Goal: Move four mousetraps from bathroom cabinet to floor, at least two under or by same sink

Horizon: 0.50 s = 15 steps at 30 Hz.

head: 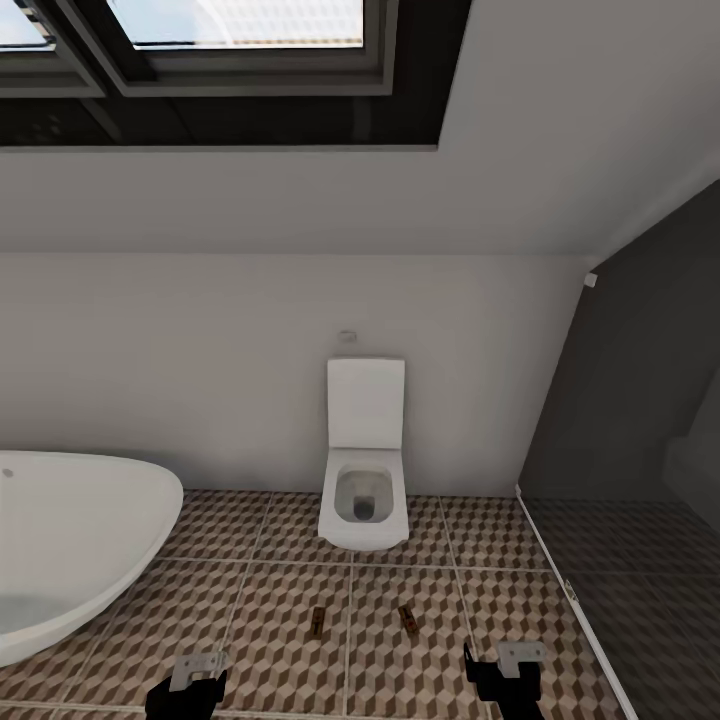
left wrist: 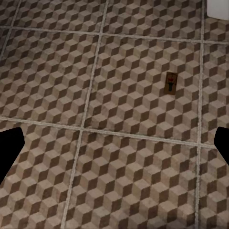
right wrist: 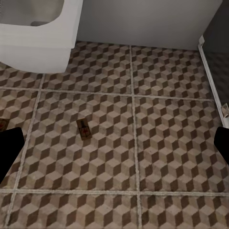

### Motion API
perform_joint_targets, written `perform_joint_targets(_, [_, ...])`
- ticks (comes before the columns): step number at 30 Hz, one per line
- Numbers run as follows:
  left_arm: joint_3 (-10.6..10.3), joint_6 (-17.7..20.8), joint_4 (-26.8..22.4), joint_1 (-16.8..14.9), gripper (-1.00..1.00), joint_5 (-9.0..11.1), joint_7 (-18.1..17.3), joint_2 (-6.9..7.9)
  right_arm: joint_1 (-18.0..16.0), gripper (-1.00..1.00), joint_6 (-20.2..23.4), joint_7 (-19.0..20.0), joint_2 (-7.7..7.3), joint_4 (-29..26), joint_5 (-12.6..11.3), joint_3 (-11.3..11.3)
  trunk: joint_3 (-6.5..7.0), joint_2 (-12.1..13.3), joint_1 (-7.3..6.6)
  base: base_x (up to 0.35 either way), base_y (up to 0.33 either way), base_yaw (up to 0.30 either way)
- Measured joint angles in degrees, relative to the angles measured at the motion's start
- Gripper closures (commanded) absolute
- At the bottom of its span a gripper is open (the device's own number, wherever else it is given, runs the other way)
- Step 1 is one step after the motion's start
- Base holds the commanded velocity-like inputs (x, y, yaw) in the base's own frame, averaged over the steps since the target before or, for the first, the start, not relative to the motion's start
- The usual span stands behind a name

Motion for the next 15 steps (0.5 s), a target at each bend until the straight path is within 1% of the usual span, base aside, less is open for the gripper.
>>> perform_joint_targets(15, [0.0,0.0,0.0,0.0,-1.0,0.0,0.0,-0.01,0.0,-1.0,0.1,0.0,0.01,0.0,0.0,0.0,0.0,0.0,0.0,0.0,0.0,0.0])
